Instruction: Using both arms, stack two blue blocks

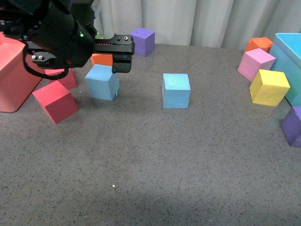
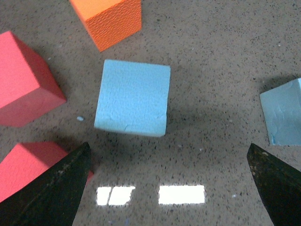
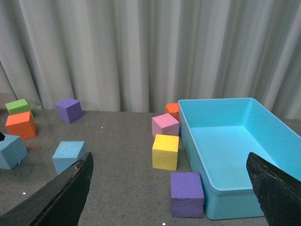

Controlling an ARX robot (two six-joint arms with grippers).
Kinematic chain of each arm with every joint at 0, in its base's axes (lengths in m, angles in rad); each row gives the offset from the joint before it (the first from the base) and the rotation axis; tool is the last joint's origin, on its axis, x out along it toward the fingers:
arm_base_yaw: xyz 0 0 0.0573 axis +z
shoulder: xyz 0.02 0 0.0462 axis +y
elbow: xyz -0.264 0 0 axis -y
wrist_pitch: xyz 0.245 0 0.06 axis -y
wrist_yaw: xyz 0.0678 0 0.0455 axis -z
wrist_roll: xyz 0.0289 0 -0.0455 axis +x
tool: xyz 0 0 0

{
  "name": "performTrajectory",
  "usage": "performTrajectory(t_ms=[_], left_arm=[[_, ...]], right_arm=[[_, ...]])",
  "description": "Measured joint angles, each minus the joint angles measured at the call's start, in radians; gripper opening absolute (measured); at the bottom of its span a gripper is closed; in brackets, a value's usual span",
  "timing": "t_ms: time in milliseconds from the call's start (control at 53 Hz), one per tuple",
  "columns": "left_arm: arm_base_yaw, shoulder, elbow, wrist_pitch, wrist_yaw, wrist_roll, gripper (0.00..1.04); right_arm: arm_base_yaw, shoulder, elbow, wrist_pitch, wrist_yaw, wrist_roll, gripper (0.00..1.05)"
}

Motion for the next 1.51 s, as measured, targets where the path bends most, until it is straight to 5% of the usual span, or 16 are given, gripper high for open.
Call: performTrajectory(t_ms=[472,981,1283,1509], left_arm=[[0.005,0.261,0.304,-0.093,-0.064,0.048,0.98],[0.034,0.367,0.4,-0.148,-0.076,0.048,0.98],[0.033,0.389,0.442,-0.229,-0.054,0.037,0.55],[0.019,0.364,0.436,-0.272,-0.043,0.009,0.48]], right_arm=[[0.0,0.0,0.0,0.0,0.0,0.0,0.95],[0.0,0.0,0.0,0.0,0.0,0.0,0.95],[0.0,0.0,0.0,0.0,0.0,0.0,0.95],[0.0,0.0,0.0,0.0,0.0,0.0,0.95]])
